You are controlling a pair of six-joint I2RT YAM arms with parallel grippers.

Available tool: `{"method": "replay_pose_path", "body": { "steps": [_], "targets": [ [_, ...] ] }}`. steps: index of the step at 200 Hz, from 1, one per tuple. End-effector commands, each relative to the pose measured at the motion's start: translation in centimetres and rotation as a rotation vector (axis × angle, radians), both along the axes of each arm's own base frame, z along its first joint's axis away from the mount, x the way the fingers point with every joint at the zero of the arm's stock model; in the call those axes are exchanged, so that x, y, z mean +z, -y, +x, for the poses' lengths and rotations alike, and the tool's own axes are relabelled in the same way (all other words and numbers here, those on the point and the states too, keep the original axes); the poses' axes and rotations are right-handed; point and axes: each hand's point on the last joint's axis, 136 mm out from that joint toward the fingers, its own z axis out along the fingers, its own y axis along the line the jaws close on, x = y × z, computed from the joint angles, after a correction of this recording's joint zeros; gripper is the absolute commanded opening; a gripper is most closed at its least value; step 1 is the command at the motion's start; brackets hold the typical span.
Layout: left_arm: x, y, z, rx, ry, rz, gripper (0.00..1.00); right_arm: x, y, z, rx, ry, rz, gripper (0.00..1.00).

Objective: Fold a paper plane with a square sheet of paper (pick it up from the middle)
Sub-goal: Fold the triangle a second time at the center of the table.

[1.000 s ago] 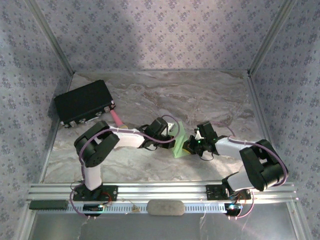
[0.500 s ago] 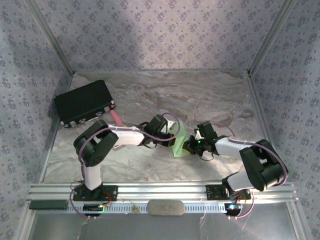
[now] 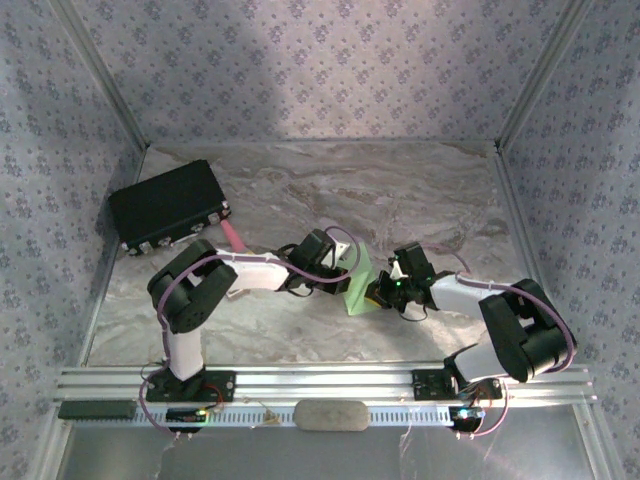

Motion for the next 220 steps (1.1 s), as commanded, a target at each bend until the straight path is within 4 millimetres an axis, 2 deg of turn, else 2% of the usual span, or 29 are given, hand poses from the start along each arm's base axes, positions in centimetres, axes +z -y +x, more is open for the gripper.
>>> {"method": "replay_pose_path", "body": {
  "steps": [1,50,142,220],
  "targets": [
    [-0.2,0.1,0.6,-0.012,0.014,0.005,0.04,-1.4,1.0,-1.3,0.004,-0.053,-0.059,0.08],
    [-0.7,0.0,0.8,-0.014,0.021,0.014,0.03,-1.4,1.0,-1.3,0.008,-0.053,-0.06,0.08],
    [0.3,0.7,0.7,-0.051,0.033,-0.029,0.03,-1.5,1.0,-1.4,0.011,-0.057,-0.061,0.08],
    [0.0,0.2,1.1,-0.043,0.045,-0.007,0.02,-1.5,0.9,-1.4,0.011,-0.056,-0.058,0.08]
  ]
}}
